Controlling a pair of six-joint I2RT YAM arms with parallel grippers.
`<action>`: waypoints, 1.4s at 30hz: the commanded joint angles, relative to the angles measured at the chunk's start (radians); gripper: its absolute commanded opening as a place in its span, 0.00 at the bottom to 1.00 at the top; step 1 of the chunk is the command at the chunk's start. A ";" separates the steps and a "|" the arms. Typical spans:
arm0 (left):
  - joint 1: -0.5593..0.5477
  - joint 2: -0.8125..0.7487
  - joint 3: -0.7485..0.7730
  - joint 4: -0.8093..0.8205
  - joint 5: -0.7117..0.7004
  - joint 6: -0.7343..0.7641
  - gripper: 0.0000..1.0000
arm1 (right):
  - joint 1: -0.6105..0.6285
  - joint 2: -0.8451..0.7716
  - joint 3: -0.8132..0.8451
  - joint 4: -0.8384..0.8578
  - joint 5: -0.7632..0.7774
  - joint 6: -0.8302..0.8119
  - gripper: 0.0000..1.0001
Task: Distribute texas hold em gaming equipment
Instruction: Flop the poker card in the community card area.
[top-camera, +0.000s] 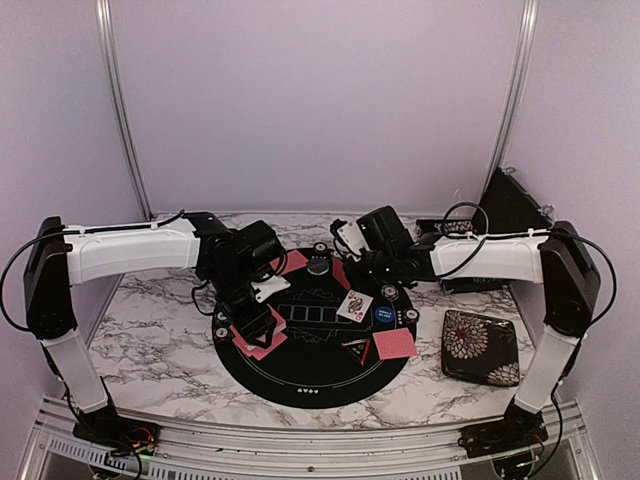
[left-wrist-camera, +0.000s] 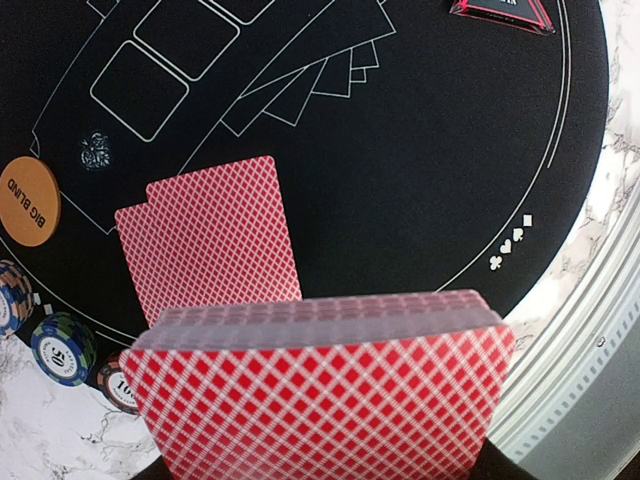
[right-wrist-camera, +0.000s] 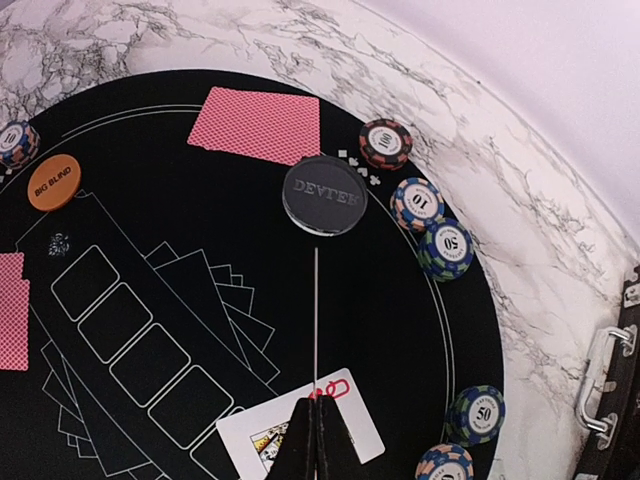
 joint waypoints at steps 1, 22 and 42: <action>0.006 -0.040 -0.006 -0.011 -0.004 0.000 0.54 | 0.050 0.012 -0.019 0.077 0.097 -0.071 0.00; 0.009 -0.038 -0.007 -0.009 0.003 0.001 0.55 | 0.154 0.056 -0.116 0.238 0.225 -0.200 0.00; 0.009 -0.033 -0.004 -0.009 0.005 0.002 0.55 | 0.183 -0.019 -0.194 0.212 0.040 -0.057 0.27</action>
